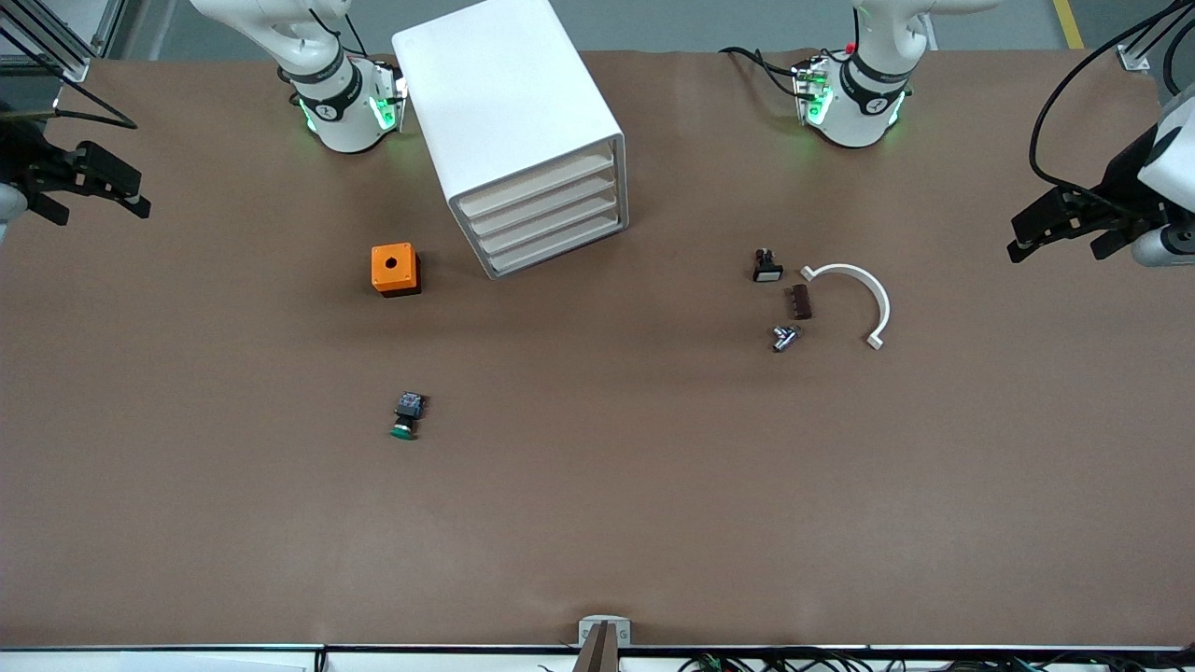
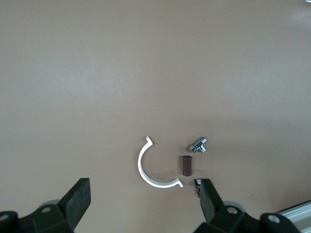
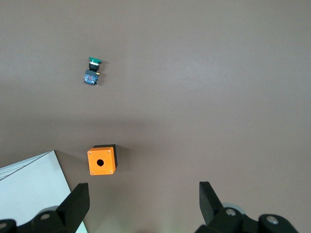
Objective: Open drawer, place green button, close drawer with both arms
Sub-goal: 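Move the left gripper from rest toward the white drawer cabinet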
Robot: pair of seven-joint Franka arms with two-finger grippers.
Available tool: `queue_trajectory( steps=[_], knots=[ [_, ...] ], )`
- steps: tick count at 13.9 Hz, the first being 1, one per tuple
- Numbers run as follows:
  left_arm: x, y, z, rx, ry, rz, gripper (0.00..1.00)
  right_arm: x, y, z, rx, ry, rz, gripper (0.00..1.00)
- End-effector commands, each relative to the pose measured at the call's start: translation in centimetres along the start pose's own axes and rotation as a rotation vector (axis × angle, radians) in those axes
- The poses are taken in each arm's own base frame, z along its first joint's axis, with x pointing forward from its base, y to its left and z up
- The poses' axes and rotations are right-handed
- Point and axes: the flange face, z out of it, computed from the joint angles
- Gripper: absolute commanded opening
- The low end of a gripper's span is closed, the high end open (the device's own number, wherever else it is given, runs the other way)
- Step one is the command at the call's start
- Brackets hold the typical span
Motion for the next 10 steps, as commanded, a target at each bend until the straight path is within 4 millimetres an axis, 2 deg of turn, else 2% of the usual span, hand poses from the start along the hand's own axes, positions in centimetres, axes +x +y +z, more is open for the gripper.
queue_trajectory(
  steps=[1, 4, 7, 8, 10],
  knots=[
    [-0.2, -0.2, -0.5, 0.005, -0.003, -0.008, 0.99, -0.9, -0.4, -0.6, 0.0, 0.007, 0.012, 1.0],
    [0.0, -0.6, -0.3, 0.005, -0.005, -0.008, 0.99, -0.7, -0.4, -0.6, -0.001, 0.014, 0.01, 1.0],
    [1.1, -3.4, 0.7, 0.0, -0.019, -0.076, 0.99, -0.8, -0.4, -0.6, -0.001, 0.011, 0.012, 1.0],
    [1.6, -4.0, 1.3, -0.012, -0.024, -0.09, 0.99, -0.8, -0.4, -0.6, -0.001, 0.011, 0.012, 1.0],
    [2.9, -4.2, 4.2, -0.008, -0.067, -0.097, 0.99, -0.8, -0.4, -0.6, -0.001, 0.011, 0.012, 1.0]
  ],
)
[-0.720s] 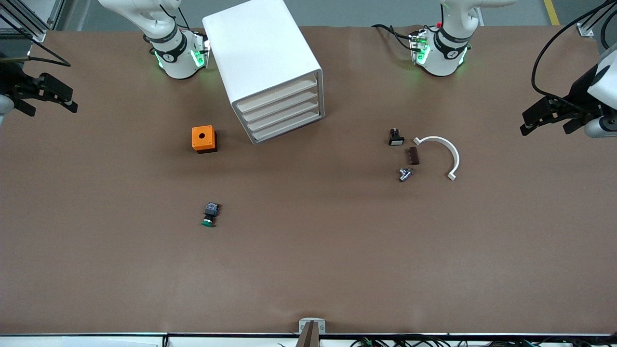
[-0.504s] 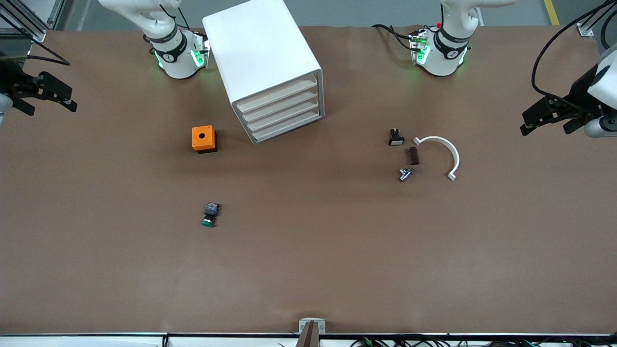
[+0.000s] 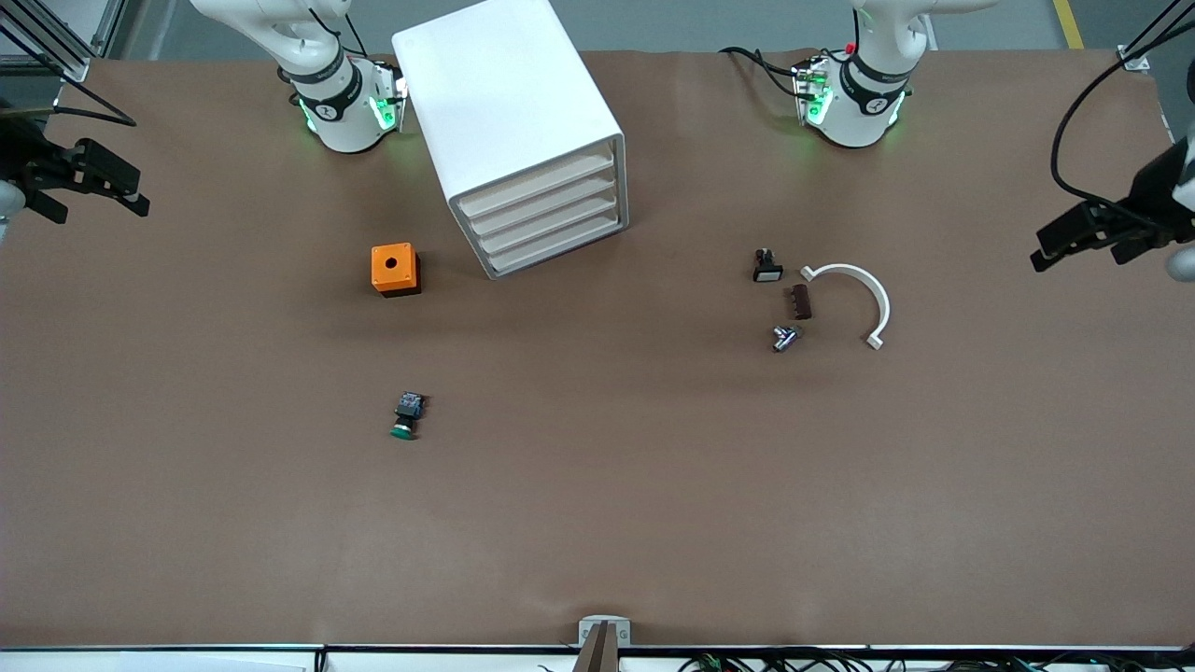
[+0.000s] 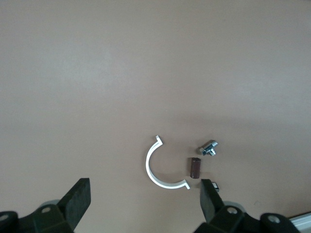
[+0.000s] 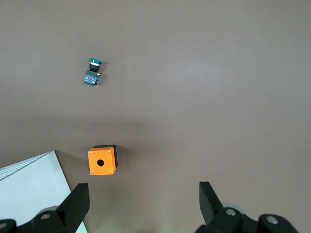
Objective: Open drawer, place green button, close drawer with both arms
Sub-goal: 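Move the left gripper from rest toward the white drawer cabinet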
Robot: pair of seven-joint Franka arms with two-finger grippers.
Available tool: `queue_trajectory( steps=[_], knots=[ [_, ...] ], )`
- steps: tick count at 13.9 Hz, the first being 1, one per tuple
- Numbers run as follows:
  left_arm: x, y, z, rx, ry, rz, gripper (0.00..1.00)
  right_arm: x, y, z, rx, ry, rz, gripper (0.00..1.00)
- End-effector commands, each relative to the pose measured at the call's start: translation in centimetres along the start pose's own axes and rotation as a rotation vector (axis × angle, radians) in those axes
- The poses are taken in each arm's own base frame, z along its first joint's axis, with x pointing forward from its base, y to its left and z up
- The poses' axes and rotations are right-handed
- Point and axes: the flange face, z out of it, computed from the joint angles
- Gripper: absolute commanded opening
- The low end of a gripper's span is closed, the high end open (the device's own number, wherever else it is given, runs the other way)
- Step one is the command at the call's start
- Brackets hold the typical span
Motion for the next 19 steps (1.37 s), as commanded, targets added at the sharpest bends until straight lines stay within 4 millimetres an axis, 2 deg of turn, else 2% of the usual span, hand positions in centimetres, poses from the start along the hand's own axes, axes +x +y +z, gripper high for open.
queue_trajectory(
  steps=[1, 3, 6, 8, 9, 11, 14, 17, 19],
  knots=[
    [2.4, 0.1, 3.3, -0.008, -0.043, -0.018, 0.99, -0.7, -0.4, -0.4, 0.0, 0.008, 0.013, 1.0],
    [4.0, 0.2, 6.5, -0.007, -0.072, -0.023, 0.99, -0.7, -0.8, -0.4, -0.001, 0.007, 0.06, 1.0],
    [5.5, 2.0, 12.3, 0.006, -0.152, -0.01, 0.99, -0.5, -1.9, -0.4, -0.005, 0.011, 0.066, 1.0],
    [5.7, 4.5, 15.7, 0.009, -0.209, 0.001, 0.99, -0.5, -1.8, -0.4, -0.005, 0.009, 0.067, 1.0],
    [5.5, 6.6, 17.1, 0.015, -0.235, -0.008, 0.99, -0.4, -1.8, -0.4, -0.005, 0.009, 0.067, 1.0],
    [4.6, 11.7, 18.6, 0.043, -0.265, -0.077, 0.99, -0.4, -1.8, -0.4, -0.005, 0.009, 0.066, 1.0],
    [2.8, 20.2, 20.4, -0.006, -0.376, -0.314, 0.99, -0.4, -1.5, -0.3, -0.005, 0.008, 0.064, 1.0],
    [1.8, 26.5, 22.9, -0.065, -0.506, -0.568, 0.99, -0.4, -1.6, -0.3, -0.005, 0.006, 0.063, 1.0],
    [1.0, 29.4, 25.1, -0.064, -0.618, -0.754, 0.99, -0.5, -1.5, -0.3, -0.004, 0.003, 0.066, 1.0]
  ],
)
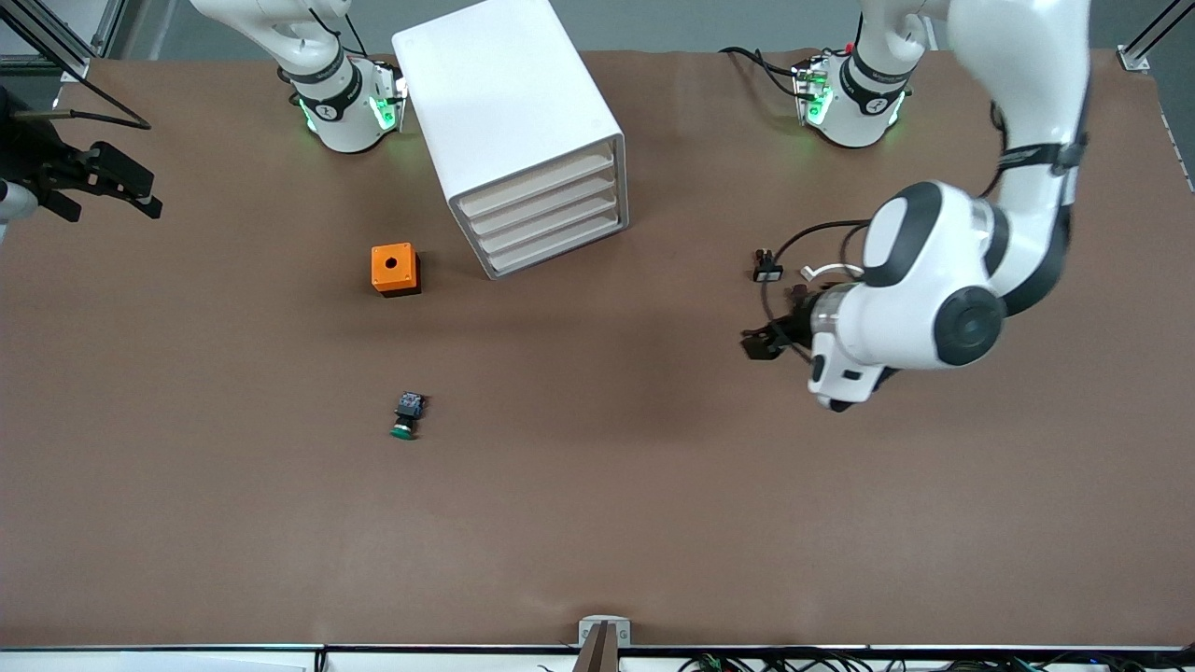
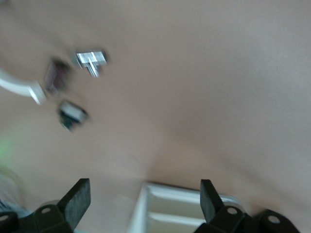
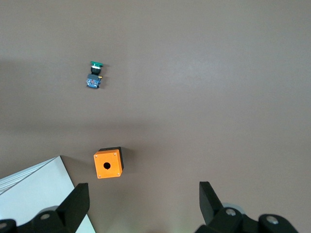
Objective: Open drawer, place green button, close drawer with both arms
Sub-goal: 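Reach the left gripper to the handle of a cabinet drawer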
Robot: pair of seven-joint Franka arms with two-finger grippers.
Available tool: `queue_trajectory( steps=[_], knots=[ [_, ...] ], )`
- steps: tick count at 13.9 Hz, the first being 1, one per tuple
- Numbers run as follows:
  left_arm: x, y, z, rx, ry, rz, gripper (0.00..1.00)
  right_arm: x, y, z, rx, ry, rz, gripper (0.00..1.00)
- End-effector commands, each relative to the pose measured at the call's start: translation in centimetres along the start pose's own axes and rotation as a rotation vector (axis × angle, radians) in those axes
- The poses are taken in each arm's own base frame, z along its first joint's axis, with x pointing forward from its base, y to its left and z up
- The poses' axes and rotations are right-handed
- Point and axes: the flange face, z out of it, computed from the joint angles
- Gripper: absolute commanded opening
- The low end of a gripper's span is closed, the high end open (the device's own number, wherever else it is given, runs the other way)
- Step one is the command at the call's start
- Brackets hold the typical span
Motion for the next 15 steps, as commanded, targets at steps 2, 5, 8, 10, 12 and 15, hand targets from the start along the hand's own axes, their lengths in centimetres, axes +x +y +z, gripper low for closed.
queue_trajectory(
  steps=[2, 5, 8, 10, 12, 15],
  knots=[
    [-0.4, 3.4, 5.3, 0.023, -0.192, -0.351, 0.99, -0.7, 0.1, -0.2, 0.0, 0.002, 0.014, 1.0],
    [-0.2, 5.0, 12.0, 0.128, -0.272, -0.62, 0.99, -0.7, 0.1, -0.2, 0.0, 0.002, 0.014, 1.0],
    [0.2, 5.9, 18.4, 0.243, -0.354, -0.855, 0.99, -0.6, 0.0, -0.2, 0.0, 0.002, 0.012, 1.0],
    [-0.4, 6.1, 21.6, 0.321, -0.4, -0.948, 0.99, -0.6, 0.0, -0.2, 0.0, 0.002, 0.012, 1.0],
    [-0.3, 6.0, 24.6, 0.402, -0.452, -1.051, 0.99, -0.7, 0.1, -0.2, 0.0, 0.001, 0.013, 1.0],
    [-0.8, 5.7, 28.1, 0.52, -0.531, -1.164, 0.99, -0.7, 0.1, -0.2, 0.0, 0.001, 0.014, 1.0]
  ],
)
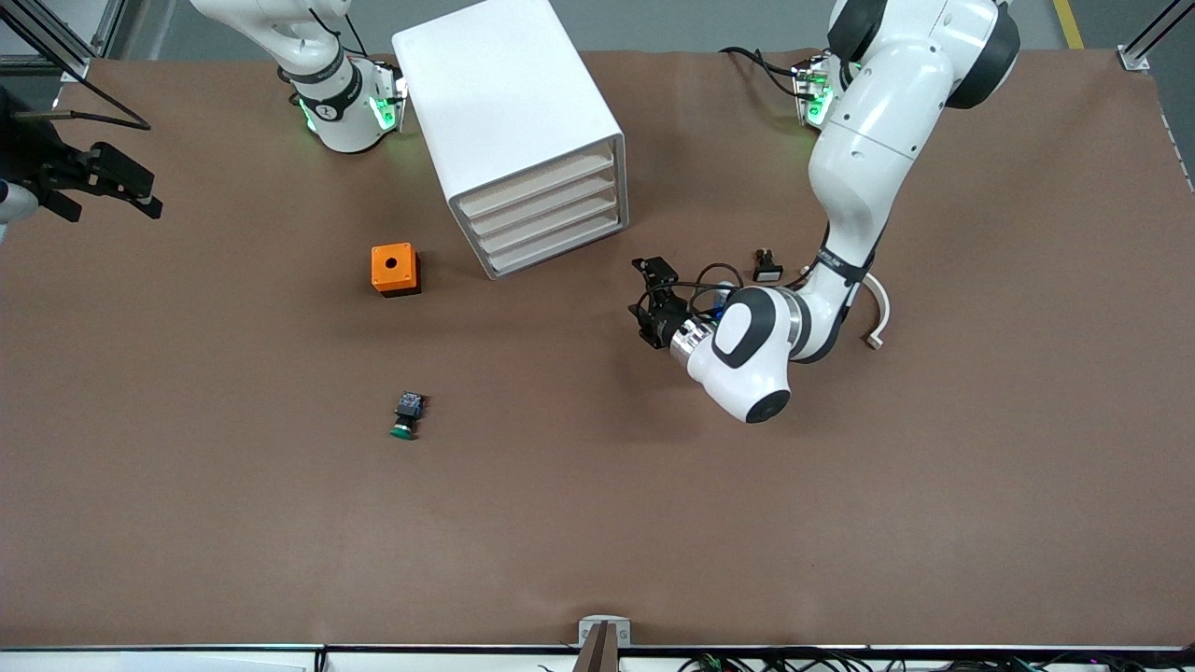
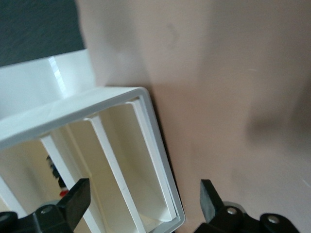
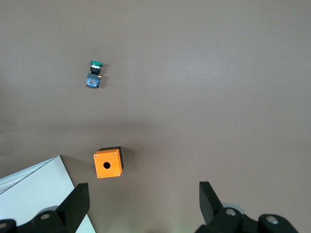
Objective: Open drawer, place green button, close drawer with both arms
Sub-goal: 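Reach the left gripper to the handle of a cabinet drawer, then grasp the drawer front with the left gripper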
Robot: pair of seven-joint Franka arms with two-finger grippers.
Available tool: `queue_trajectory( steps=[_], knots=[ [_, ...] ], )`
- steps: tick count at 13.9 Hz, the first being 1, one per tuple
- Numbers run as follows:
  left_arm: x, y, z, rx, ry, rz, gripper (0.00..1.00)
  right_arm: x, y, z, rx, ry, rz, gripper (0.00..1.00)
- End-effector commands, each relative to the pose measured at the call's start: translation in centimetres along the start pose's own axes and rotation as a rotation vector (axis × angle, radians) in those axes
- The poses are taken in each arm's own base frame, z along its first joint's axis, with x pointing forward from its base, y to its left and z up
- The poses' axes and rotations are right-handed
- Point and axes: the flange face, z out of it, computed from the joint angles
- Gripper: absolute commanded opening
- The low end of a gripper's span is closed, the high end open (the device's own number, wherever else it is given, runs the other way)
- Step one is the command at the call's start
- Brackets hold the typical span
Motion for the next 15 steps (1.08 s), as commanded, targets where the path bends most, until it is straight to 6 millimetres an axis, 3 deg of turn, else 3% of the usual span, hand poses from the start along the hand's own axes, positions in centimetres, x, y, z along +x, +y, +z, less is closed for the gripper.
queue_trajectory(
  steps=[1, 4, 6, 10, 15],
  knots=[
    [-1.0, 0.1, 1.9, 0.087, -0.02, -0.075, 0.99, -0.7, 0.0, -0.3, 0.0, 0.001, 0.011, 1.0],
    [-0.8, 0.9, 4.1, 0.189, -0.051, -0.209, 0.95, -0.7, 0.0, -0.3, 0.0, 0.001, 0.011, 1.0],
    [-0.8, 1.0, 5.1, 0.235, -0.06, -0.272, 0.71, -0.7, 0.0, -0.3, 0.0, 0.0, 0.01, 1.0],
    [-1.8, 0.4, 6.9, 0.293, -0.077, -0.267, 0.48, -0.7, 0.0, -0.2, 0.0, -0.002, 0.01, 1.0],
    [-2.2, 0.2, 9.9, 0.314, -0.044, -0.271, 0.46, -0.7, 0.2, -0.2, 0.0, -0.003, 0.013, 1.0]
  ],
)
